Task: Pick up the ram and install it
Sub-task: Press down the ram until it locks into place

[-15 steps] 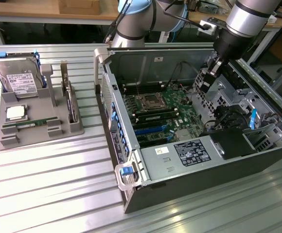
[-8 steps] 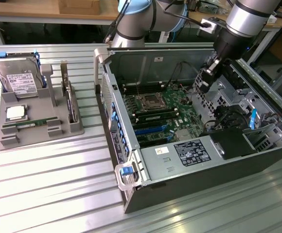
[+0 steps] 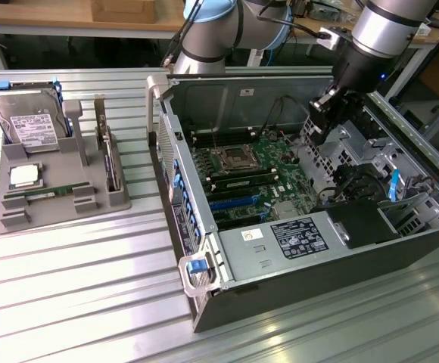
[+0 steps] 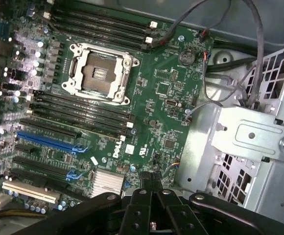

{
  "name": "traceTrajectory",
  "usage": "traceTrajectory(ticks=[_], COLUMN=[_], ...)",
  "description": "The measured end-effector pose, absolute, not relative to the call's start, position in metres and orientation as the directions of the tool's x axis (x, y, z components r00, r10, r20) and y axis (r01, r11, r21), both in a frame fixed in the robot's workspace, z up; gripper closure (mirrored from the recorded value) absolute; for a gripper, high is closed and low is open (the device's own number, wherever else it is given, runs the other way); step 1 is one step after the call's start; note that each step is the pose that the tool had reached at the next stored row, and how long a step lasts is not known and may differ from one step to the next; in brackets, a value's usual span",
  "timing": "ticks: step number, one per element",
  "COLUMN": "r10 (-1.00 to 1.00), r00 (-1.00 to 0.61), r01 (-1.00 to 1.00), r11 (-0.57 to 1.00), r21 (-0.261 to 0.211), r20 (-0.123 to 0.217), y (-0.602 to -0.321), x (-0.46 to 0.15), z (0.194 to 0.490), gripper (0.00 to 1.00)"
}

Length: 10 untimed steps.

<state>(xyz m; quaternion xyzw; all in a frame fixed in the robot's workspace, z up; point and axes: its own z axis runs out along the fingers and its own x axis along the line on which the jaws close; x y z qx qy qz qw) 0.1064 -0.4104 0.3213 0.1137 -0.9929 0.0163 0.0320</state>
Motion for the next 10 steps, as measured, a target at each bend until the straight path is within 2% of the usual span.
traceTrajectory(ticks=[5,10], r10=[-0.116,-0.116], r00=[-0.991,-0.991], r01=[-0.119,-0.119], r11=[0.992,0.992], r21=[-0.034,-0.036], r20=[0.069,0.069], y=[-0.4104,-0.4103], x=[0.1064,0.1064], z=[0.3213,0.3213], gripper=[0.9,0.9])
